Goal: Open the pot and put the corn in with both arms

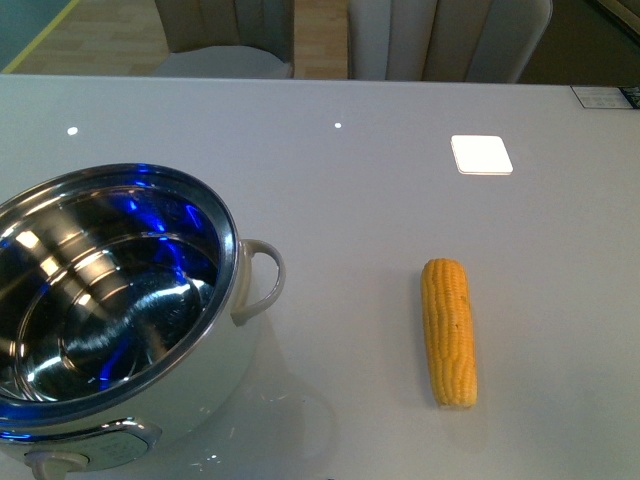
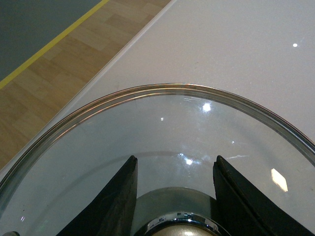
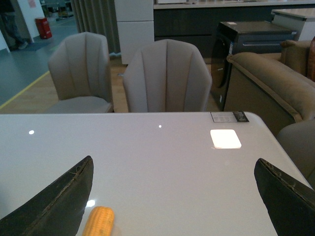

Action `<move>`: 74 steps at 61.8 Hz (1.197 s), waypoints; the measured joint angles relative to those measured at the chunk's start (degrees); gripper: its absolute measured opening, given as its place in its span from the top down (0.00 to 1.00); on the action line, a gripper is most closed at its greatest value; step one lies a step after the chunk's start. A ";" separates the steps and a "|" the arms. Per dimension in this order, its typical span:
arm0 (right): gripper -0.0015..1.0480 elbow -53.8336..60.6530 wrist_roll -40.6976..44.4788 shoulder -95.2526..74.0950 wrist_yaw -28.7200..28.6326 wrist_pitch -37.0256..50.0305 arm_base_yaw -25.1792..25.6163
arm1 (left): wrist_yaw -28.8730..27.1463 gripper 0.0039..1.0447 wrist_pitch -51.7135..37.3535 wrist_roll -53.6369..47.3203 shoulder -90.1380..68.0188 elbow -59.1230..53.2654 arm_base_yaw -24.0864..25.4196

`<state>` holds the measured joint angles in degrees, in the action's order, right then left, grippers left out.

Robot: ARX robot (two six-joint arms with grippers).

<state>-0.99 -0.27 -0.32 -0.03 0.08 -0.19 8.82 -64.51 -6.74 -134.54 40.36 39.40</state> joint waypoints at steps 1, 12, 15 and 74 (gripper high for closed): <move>0.08 0.00 0.00 -0.02 0.00 0.00 0.00 | 0.07 0.61 -0.02 0.09 -0.28 0.28 -0.07; 0.08 0.00 0.00 0.00 0.02 0.00 0.00 | 0.74 0.61 -0.31 0.79 -5.38 5.40 -1.49; 0.08 0.00 0.00 0.00 0.02 0.00 0.00 | 0.98 0.61 -0.31 0.96 -6.36 6.64 -1.95; 0.08 0.00 0.00 0.00 0.02 0.00 0.00 | 0.33 0.36 3.26 1.46 -7.85 10.14 -7.04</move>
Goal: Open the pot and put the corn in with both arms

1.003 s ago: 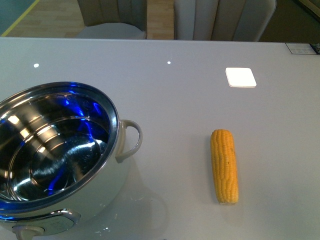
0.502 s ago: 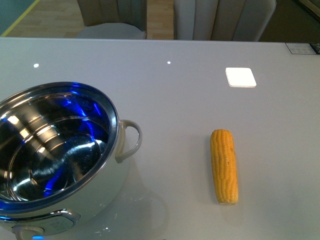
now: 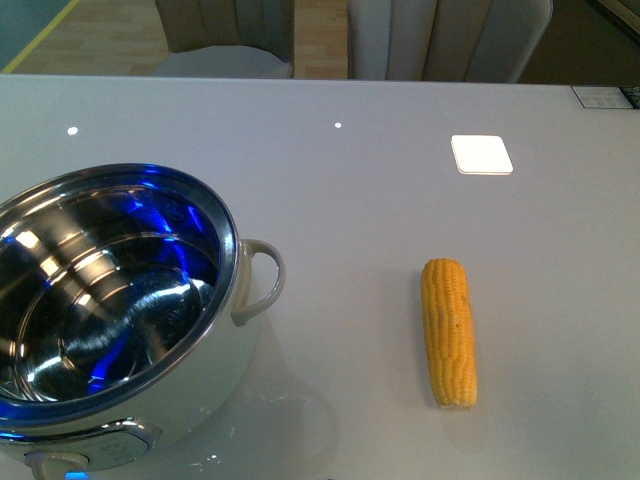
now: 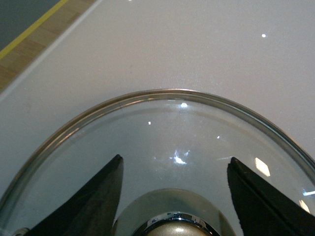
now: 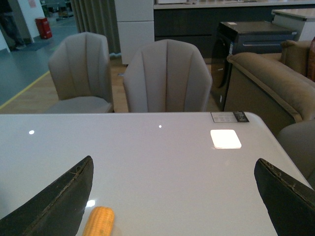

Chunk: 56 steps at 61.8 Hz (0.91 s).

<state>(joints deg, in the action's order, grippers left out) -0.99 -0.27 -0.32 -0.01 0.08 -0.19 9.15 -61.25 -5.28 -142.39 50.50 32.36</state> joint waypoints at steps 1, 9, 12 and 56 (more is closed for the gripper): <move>0.08 0.00 0.00 0.00 0.00 0.00 0.00 | -0.11 0.32 -0.02 -0.04 0.61 -0.35 0.00; 0.08 0.00 0.00 0.00 0.00 0.00 0.00 | -0.33 0.14 0.02 0.22 5.62 -2.67 0.24; 0.08 0.00 0.00 0.00 0.00 0.00 0.00 | -0.15 0.06 0.52 0.87 8.74 -3.98 0.50; 0.08 0.00 0.00 0.00 0.00 0.00 0.00 | 6.05 0.50 10.95 6.43 82.66 -42.64 -17.05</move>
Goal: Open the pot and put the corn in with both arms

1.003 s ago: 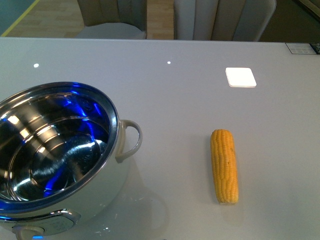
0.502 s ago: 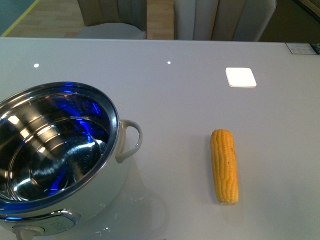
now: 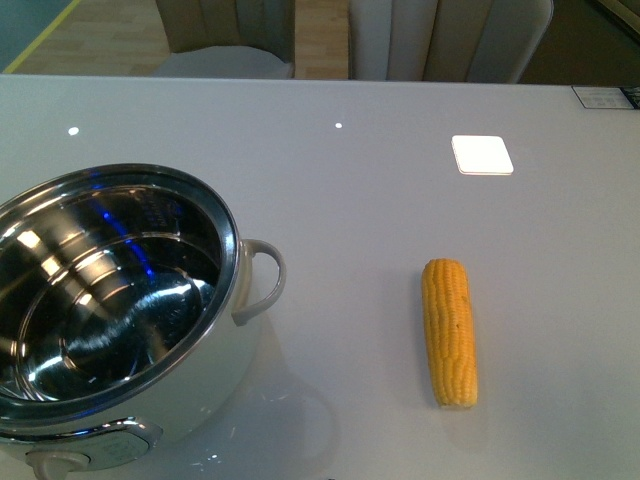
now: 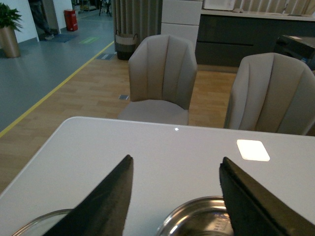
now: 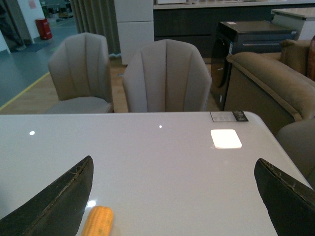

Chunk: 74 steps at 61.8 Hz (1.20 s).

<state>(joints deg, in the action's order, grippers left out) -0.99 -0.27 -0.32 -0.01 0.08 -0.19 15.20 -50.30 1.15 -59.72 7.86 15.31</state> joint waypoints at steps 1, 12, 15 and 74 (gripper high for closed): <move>0.08 0.00 0.00 0.00 0.04 0.00 0.00 | -0.37 0.51 0.24 -0.07 0.63 -0.31 -0.37; 0.08 0.00 0.00 0.00 0.09 0.00 0.00 | -5.27 0.86 0.98 -0.48 6.75 -5.11 -5.01; 0.08 0.00 0.00 0.00 0.07 0.00 0.00 | -6.38 0.94 2.89 -0.48 8.90 -5.88 -5.84; 0.08 0.00 0.00 0.00 0.02 0.00 0.00 | -15.21 0.97 35.10 -0.57 44.54 -7.15 -15.17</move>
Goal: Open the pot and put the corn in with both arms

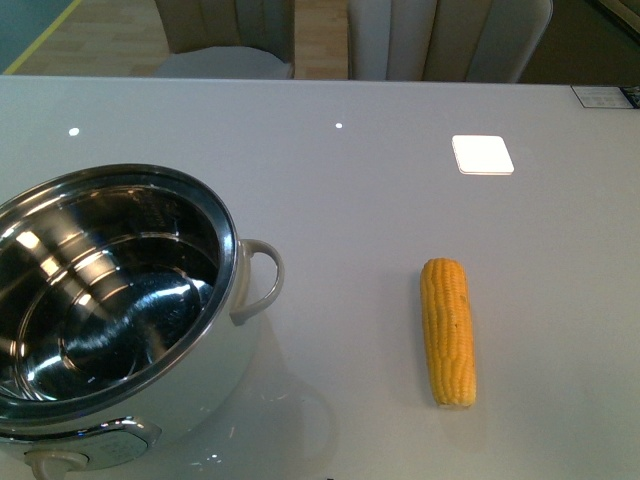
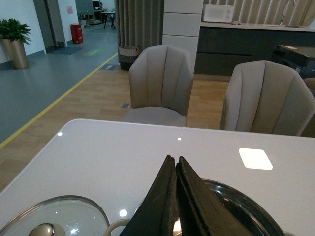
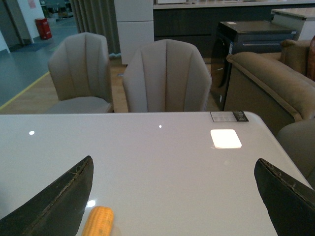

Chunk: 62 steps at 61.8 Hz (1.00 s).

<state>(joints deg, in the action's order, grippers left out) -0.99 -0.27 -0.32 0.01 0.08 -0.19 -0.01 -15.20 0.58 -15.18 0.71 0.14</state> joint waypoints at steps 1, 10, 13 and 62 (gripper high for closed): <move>0.08 0.00 0.00 0.00 -0.02 0.00 0.00 | 0.00 0.97 0.17 0.00 0.17 0.00 0.00; 0.08 0.00 0.00 0.00 0.00 0.00 0.00 | 0.00 0.97 2.64 0.00 2.67 0.00 0.00; 0.08 0.00 0.00 0.00 0.00 0.00 0.00 | 0.00 0.97 3.37 0.00 3.41 0.00 0.00; 0.08 -0.72 -0.94 -1.16 1.09 -1.57 -0.42 | 0.00 0.22 15.12 -0.04 14.82 0.02 0.00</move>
<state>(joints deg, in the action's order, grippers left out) -1.72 -1.21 -1.48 1.10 -1.50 -0.60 -0.01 -0.08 0.54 -0.36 0.73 0.14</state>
